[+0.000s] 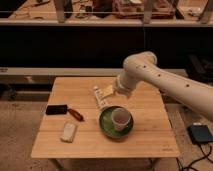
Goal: Place the pepper on the white sponge
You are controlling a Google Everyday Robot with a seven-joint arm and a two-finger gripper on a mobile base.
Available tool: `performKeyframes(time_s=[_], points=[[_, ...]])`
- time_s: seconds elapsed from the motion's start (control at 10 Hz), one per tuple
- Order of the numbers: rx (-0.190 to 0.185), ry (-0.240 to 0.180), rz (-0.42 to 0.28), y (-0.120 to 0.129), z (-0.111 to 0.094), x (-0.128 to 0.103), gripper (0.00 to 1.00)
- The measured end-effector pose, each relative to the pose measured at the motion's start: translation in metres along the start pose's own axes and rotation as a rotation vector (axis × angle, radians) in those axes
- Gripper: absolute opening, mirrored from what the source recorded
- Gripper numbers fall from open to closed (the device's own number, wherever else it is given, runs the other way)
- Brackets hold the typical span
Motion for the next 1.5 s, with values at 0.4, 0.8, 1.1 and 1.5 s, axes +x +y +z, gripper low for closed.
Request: performKeyframes(time_s=[0.4, 0.8, 1.1, 1.5], points=[[-0.014, 0.074, -0.337, -0.077, -0.004, 0.068, 0.8], [-0.037, 0.09, -0.396, -0.085, -0.001, 0.076, 0.8], [-0.008, 0.104, -0.491, -0.121, 0.038, 0.086, 0.8], [0.057, 0.063, -0.536, -0.152, 0.117, 0.078, 0.8]])
